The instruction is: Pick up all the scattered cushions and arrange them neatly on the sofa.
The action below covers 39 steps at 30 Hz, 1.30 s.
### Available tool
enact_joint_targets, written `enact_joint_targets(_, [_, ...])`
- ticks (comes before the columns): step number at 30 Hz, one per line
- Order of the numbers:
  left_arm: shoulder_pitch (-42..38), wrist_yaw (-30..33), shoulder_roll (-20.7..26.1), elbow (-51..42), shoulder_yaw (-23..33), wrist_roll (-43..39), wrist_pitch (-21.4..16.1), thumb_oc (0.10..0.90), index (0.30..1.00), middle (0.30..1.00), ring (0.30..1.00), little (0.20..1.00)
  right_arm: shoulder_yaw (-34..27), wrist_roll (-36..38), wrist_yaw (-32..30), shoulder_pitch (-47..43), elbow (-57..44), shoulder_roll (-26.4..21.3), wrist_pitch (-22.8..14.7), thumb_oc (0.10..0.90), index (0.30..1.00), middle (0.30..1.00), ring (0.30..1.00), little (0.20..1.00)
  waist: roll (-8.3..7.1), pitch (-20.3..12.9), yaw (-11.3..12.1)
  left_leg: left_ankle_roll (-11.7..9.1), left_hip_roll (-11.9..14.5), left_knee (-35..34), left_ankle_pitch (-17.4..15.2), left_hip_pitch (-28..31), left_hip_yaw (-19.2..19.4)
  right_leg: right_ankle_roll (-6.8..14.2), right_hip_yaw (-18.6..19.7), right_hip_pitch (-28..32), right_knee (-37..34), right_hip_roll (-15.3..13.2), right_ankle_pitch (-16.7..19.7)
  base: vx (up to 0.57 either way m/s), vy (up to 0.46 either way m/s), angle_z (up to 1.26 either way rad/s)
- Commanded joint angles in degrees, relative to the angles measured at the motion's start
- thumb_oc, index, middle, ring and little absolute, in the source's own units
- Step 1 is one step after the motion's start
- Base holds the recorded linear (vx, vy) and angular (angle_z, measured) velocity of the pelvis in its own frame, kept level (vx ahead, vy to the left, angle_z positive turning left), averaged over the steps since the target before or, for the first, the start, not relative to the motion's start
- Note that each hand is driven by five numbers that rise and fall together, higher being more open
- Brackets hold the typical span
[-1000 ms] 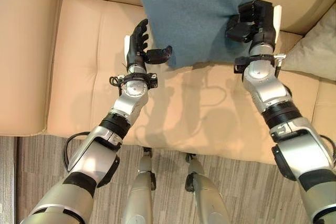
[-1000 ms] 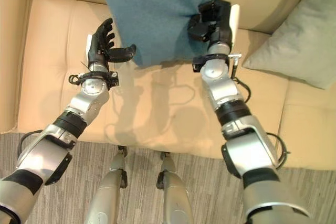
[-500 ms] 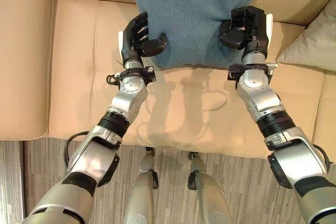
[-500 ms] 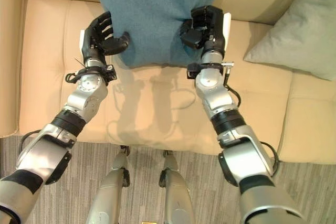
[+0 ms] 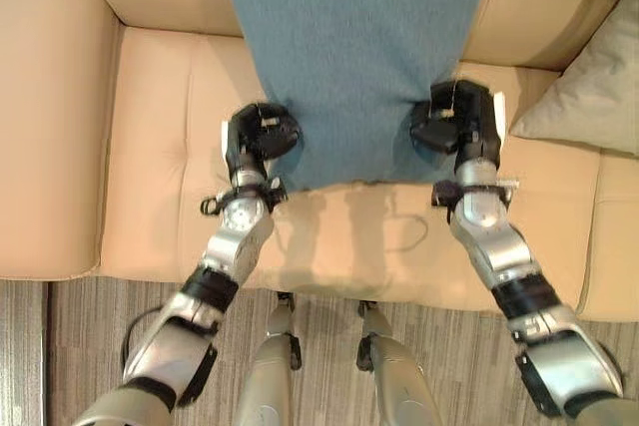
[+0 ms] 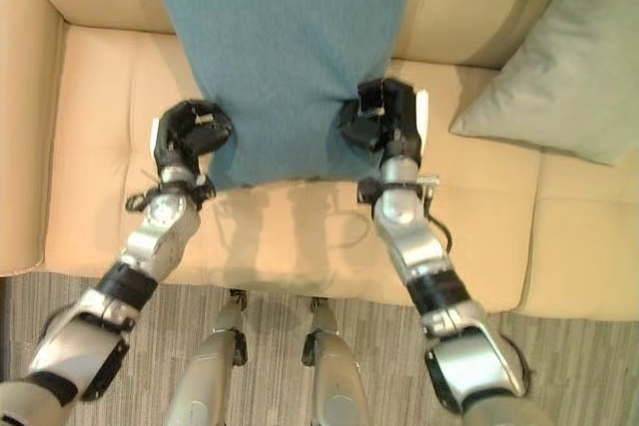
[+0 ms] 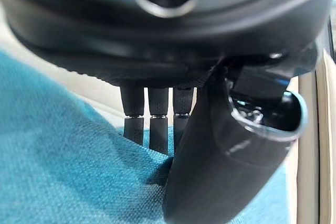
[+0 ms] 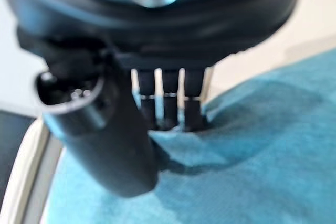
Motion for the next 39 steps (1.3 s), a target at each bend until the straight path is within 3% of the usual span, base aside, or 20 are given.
enact_joint_targets(1, [-2.4, -7.5, -5.4, -8.8, -3.6, 6.5, -3.6, 0.400, 0.300, 0.300, 0.300, 0.300, 2.0, -5.6, 7.3, 0.4, -13.0, 4.2, -6.3, 0.400, 0.300, 0.300, 0.300, 0.300, 0.04, -6.7, 0.2, -0.6, -1.7, 1.3, -9.9, 2.7, 0.3, 1.9, 0.8, -1.5, 6.9, -0.2, -10.5, 0.05, -0.001, 0.15])
enact_joint_targets(2, [2.5, -8.4, -5.3, -11.9, -3.2, 7.3, -3.4, 0.400, 0.300, 0.300, 0.300, 0.300, 1.6, -6.7, 8.5, 4.8, -15.1, 4.8, -6.3, 0.400, 0.300, 0.300, 0.300, 0.300, 0.33, -7.2, 0.4, -0.5, -1.7, 1.8, -10.8, 4.7, 0.3, 1.6, 0.5, 0.4, 7.8, -0.2, -11.5, 0.02, 0.001, 0.11])
enact_joint_targets(6, [9.0, -9.5, -5.0, -15.5, -2.3, 8.3, -3.3, 0.400, 0.300, 0.300, 0.300, 0.300, 0.3, -7.9, 9.8, 10.4, -17.7, 5.8, -6.5, 0.400, 0.300, 0.300, 0.300, 0.300, 0.39, -8.2, 0.6, -0.6, -1.7, 4.6, -12.4, 5.8, -0.1, 1.2, 0.2, 3.0, 8.2, -0.2, -13.0, 0.03, -0.026, 0.03])
enact_joint_targets(11, [19.0, -12.1, -2.6, -23.3, 0.3, 7.6, -4.0, 0.400, 0.300, 0.300, 0.300, 0.300, -2.6, -5.3, 11.0, 18.2, -20.6, 6.7, -7.3, 0.400, 0.300, 0.300, 0.300, 0.300, -0.31, -8.1, 1.8, -2.0, -2.3, 16.8, -16.0, 4.3, -3.1, -0.1, 0.1, 7.2, 9.9, -0.8, -15.5, -0.01, -0.010, 0.12])
enact_joint_targets(13, [20.6, -12.8, -2.3, -24.0, 0.3, 7.2, -4.0, 0.400, 0.300, 0.300, 0.300, 0.300, -3.1, -4.1, 11.4, 19.5, -20.9, 6.8, -7.5, 0.400, 0.300, 0.300, 0.300, 0.300, -0.38, -8.6, 1.8, -2.6, -1.6, 16.4, -15.6, 3.8, -5.3, 0.0, -0.4, 8.0, 10.4, -1.4, -15.9, 0.05, 0.139, 0.21])
enact_joint_targets(14, [22.3, -12.4, -2.3, -23.8, 0.6, 6.9, -3.6, 0.400, 0.300, 0.300, 0.300, 0.300, -3.1, -3.6, 12.0, 20.6, -21.2, 6.6, -7.2, 0.400, 0.300, 0.300, 0.300, 0.300, -0.35, -10.3, 1.6, -2.5, 0.1, 13.1, -14.7, 4.7, -5.3, 0.6, -0.7, 8.6, 10.4, -1.6, -15.8, 0.10, 0.177, 0.40])
enact_joint_targets(17, [21.9, -12.3, -2.5, -23.3, 0.5, 6.7, -3.6, 0.400, 0.300, 0.300, 0.300, 0.300, -3.8, -3.4, 11.6, 20.9, -21.4, 6.3, -7.0, 0.400, 0.300, 0.300, 0.300, 0.300, -0.46, -11.1, 1.5, -2.6, 1.1, 11.1, -13.3, 4.2, -5.1, 1.0, -1.0, 8.5, 10.8, -2.3, -15.6, 0.10, 0.204, 0.22])
enact_joint_targets(20, [22.0, -12.8, -2.2, -22.9, -0.1, 7.1, -3.2, 0.400, 0.300, 0.300, 0.300, 0.300, -5.1, -4.3, 11.7, 22.1, -22.3, 6.3, -6.5, 0.400, 0.300, 0.300, 0.300, 0.300, -0.35, -13.2, 0.8, -2.1, 1.1, 9.5, -13.8, 5.4, -4.5, 2.2, -1.2, 9.0, 11.4, -3.8, -15.3, 0.13, 0.245, 0.05])
enact_joint_targets(24, [21.9, -13.3, -1.1, -23.1, -0.3, 8.1, -2.4, 0.400, 0.300, 0.300, 0.300, 0.300, -5.2, -5.1, 12.5, 22.1, -22.3, 7.6, -5.7, 0.400, 0.300, 0.300, 0.300, 0.300, -1.30, -13.9, 0.9, 0.3, -1.3, 11.6, -17.2, 7.1, -2.1, 4.2, 0.3, 9.1, 14.7, -7.2, -14.2, 0.14, 0.338, -0.11])
enact_joint_targets(25, [21.9, -13.4, 0.0, -23.4, 0.5, 8.3, -2.2, 0.400, 0.300, 0.300, 0.300, 0.300, -5.1, -5.3, 12.8, 21.3, -22.0, 8.2, -5.4, 0.400, 0.300, 0.300, 0.300, 0.300, -1.38, -13.8, 1.4, 1.6, -1.8, 12.2, -18.4, 8.3, -0.3, 5.3, -0.4, 8.2, 18.2, -9.5, -12.3, 0.07, 0.308, -0.44])
enact_joint_targets(29, [22.4, -13.7, 0.9, -23.2, 1.5, 8.5, -2.2, 0.400, 0.300, 0.300, 0.300, 0.300, -5.0, -4.8, 13.1, 20.9, -21.5, 9.2, -5.4, 0.400, 0.300, 0.300, 0.300, 0.300, -1.25, -13.2, 2.2, 3.0, -1.8, 11.9, -19.2, 10.2, 1.3, 5.0, -1.6, 7.0, 23.0, -10.8, -12.1, 0.05, 0.216, -0.44])
enact_joint_targets(31, [23.0, -14.1, 0.9, -23.4, 1.9, 8.4, -2.3, 0.400, 0.300, 0.300, 0.300, 0.300, -5.3, -5.0, 13.6, 21.5, -21.7, 9.0, -5.6, 0.400, 0.300, 0.300, 0.300, 0.300, -1.34, -13.0, 2.3, 3.3, -2.1, 11.3, -19.1, 11.2, 1.3, 4.5, -1.3, 6.5, 24.3, -8.7, -13.2, 0.03, 0.073, -0.28])
enact_joint_targets(32, [23.2, -14.2, 0.1, -23.1, 1.3, 8.4, -2.4, 0.400, 0.300, 0.300, 0.300, 0.300, -5.5, -5.4, 13.7, 21.7, -21.6, 8.4, -5.7, 0.400, 0.300, 0.300, 0.300, 0.300, -1.68, -12.8, 1.7, 3.5, -3.1, 10.2, -18.6, 11.8, 0.6, 3.2, 2.0, 4.9, 23.0, -2.7, -15.6, 0.03, 0.063, -0.14])
enact_joint_targets(33, [23.2, -14.2, 0.1, -23.1, 1.3, 8.4, -2.5, 0.400, 0.300, 0.300, 0.300, 0.300, -5.5, -5.4, 13.7, 21.7, -21.6, 8.4, -5.7, 0.400, 0.300, 0.300, 0.300, 0.300, -1.64, -12.9, 1.7, 3.5, -3.0, 10.2, -18.5, 11.7, 0.6, 3.2, 2.0, 4.8, 22.9, -2.6, -15.4, 0.00, 0.042, 0.04])
enact_joint_targets(34, [22.6, -14.0, 0.0, -22.7, 1.0, 8.5, -2.3, 0.400, 0.300, 0.300, 0.300, 0.300, -5.1, -5.6, 13.8, 21.0, -20.8, 8.1, -5.9, 0.400, 0.300, 0.300, 0.300, 0.300, -1.93, -12.8, 1.8, 3.5, -3.6, 9.6, -18.2, 11.5, 0.8, 2.4, 0.8, 2.8, 21.0, -0.4, -15.0, -0.02, 0.001, 0.06])
enact_joint_targets(37, [22.2, -14.5, -0.3, -22.2, 0.9, 8.6, -2.1, 0.400, 0.300, 0.300, 0.300, 0.300, -4.9, -5.9, 13.2, 20.9, -20.1, 8.1, -6.2, 0.400, 0.300, 0.300, 0.300, 0.300, -2.57, -12.8, 2.4, 3.1, -4.1, 10.7, -18.5, 10.6, 0.5, 1.6, -1.9, 5.0, 15.6, -0.9, -15.2, 0.01, -0.079, 0.02])
enact_joint_targets(39, [22.6, -14.9, -1.4, -22.4, 0.4, 8.1, -2.3, 0.400, 0.300, 0.300, 0.300, 0.300, -5.5, -6.3, 13.3, 21.9, -19.8, 7.6, -6.0, 0.400, 0.300, 0.300, 0.300, 0.300, -2.73, -12.8, 2.0, 2.5, -4.5, 12.2, -18.5, 9.7, 0.1, 0.5, 2.5, 5.4, 14.9, 1.5, -15.7, 0.03, -0.109, 0.28])
